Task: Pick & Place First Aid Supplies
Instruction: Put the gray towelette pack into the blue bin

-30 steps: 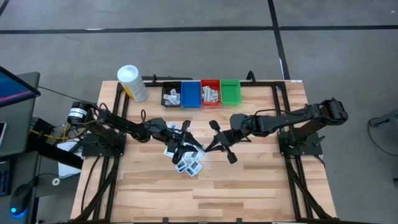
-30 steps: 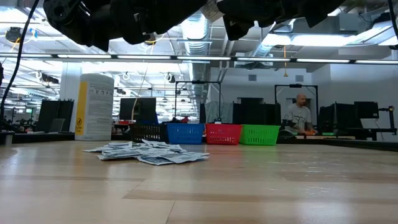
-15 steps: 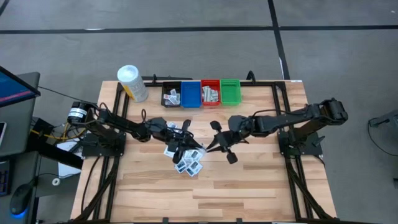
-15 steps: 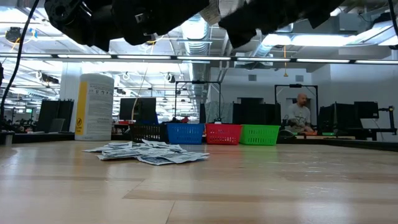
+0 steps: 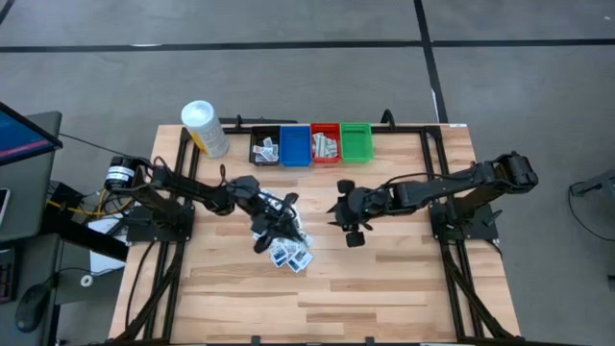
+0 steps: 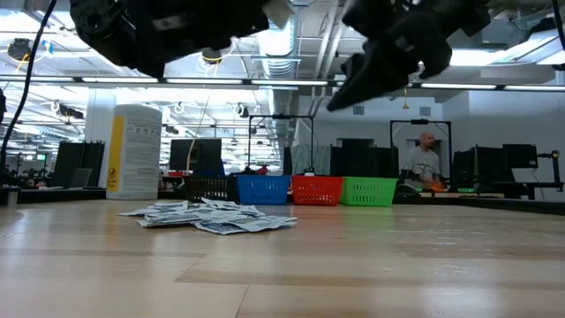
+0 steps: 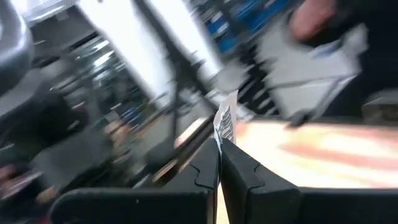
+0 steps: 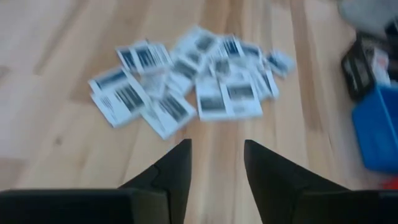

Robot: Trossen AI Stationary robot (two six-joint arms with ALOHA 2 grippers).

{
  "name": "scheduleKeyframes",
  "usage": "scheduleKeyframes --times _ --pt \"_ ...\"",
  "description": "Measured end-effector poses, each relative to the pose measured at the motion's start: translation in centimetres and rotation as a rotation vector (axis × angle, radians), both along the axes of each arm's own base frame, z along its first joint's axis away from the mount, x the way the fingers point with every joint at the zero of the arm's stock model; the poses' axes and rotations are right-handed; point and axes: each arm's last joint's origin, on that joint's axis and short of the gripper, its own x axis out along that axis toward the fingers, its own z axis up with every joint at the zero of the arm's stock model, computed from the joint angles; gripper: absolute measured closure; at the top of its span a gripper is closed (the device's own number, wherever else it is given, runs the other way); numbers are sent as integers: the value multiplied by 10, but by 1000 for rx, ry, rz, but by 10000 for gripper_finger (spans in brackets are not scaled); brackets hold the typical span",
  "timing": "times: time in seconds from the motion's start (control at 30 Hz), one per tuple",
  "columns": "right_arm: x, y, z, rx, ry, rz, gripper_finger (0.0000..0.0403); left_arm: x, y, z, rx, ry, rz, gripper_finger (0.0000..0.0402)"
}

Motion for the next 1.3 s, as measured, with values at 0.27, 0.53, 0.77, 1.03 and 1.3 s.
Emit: scheduleKeyframes --times 0.27,0.53,0.77,1.03,1.3 --pt "-4 -8 -5 10 61 -76 276 -10 21 0 -123 151 -441 394" --pt "-4 -7 -5 5 61 -68 286 -11 24 1 -146 178 -462 394" --pt "-4 -7 -5 3 62 -61 285 -11 25 1 -148 176 -440 394" --pt "-10 -7 -16 -15 97 -48 284 -10 25 1 -150 179 -436 394" --pt "-26 -13 -48 22 133 -104 284 -6 28 1 -169 162 -243 394"
